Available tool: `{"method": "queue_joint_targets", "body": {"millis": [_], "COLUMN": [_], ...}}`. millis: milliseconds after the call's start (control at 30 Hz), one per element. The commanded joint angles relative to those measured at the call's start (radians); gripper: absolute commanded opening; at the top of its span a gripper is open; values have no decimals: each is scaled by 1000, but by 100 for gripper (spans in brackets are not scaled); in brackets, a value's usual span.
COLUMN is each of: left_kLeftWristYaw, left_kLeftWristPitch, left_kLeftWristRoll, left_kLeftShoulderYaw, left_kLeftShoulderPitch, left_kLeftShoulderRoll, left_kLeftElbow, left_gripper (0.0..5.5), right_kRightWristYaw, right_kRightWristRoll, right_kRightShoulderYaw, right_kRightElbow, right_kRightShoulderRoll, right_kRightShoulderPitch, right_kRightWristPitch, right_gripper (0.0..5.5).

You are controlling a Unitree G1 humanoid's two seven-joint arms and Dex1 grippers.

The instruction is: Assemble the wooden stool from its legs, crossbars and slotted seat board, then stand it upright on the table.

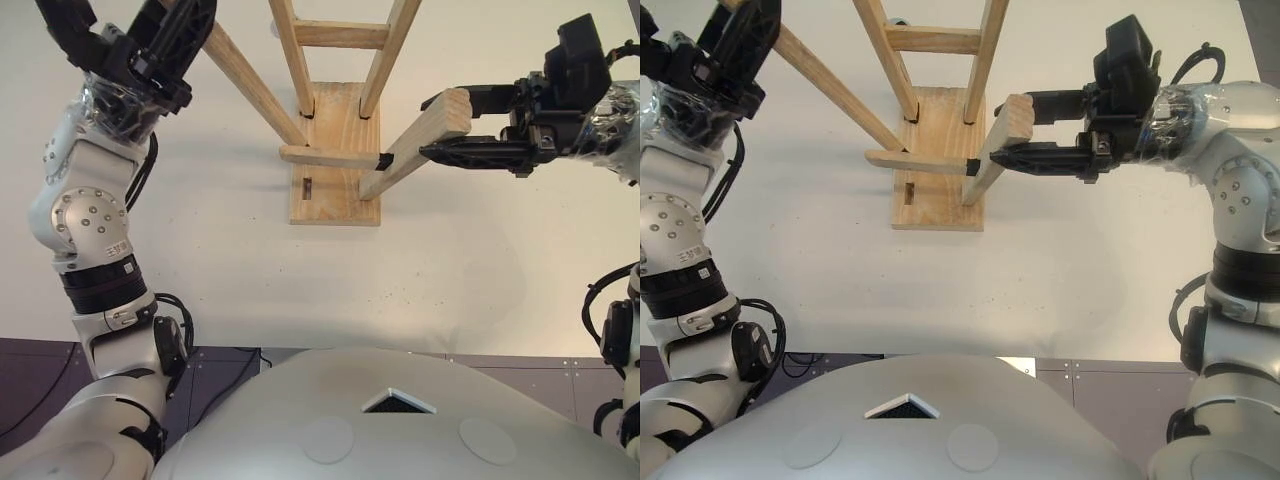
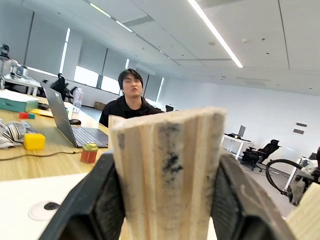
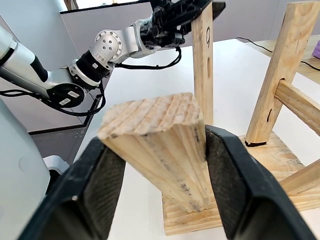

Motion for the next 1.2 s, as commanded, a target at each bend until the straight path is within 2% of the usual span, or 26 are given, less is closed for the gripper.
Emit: {"method": "queue_joint_targets", "body": {"millis": [33, 167, 333, 467, 667, 800, 1000, 1200], "left_kLeftWristYaw": [-91, -191, -376, -489, -717, -817, -897, -912], "left_kLeftWristPitch": [3, 1, 45, 63, 54, 19, -65, -90], "left_kLeftWristRoll": [53, 115, 182, 209, 294, 379, 502, 500], "left_kLeftShoulderYaw": [-61, -103, -123, -137, -230, -321, -453, -573], "left_kLeftShoulderPitch": [51, 99, 134, 90, -74, -202, -343, -502], "left_kLeftShoulderRoll": [14, 90, 333, 482, 702, 741, 702, 704], "left_kLeftElbow": [81, 128, 81, 30, 43, 124, 224, 235], "left_gripper": [203, 201, 201, 201, 201, 201, 201, 201], "right_kRightWristYaw": [16, 21, 16, -2, -39, -64, -97, -133], "right_kRightWristRoll": [-12, -17, -19, -24, -30, -30, -29, -24], "right_kRightShoulderYaw": [23, 26, 27, 25, 33, 46, 69, 99], "right_kRightElbow": [14, 19, 9, -7, -46, -64, -87, -107], "right_kRightShoulderRoll": [-15, -23, -26, -19, -9, 5, 19, 33], "right_kRightShoulderPitch": [5, 9, 30, 52, 100, 124, 156, 183], "right_kRightWristPitch": [-4, -15, -25, -36, -57, -71, -96, -122], "right_gripper": [229, 229, 226, 225, 221, 219, 216, 214]}}
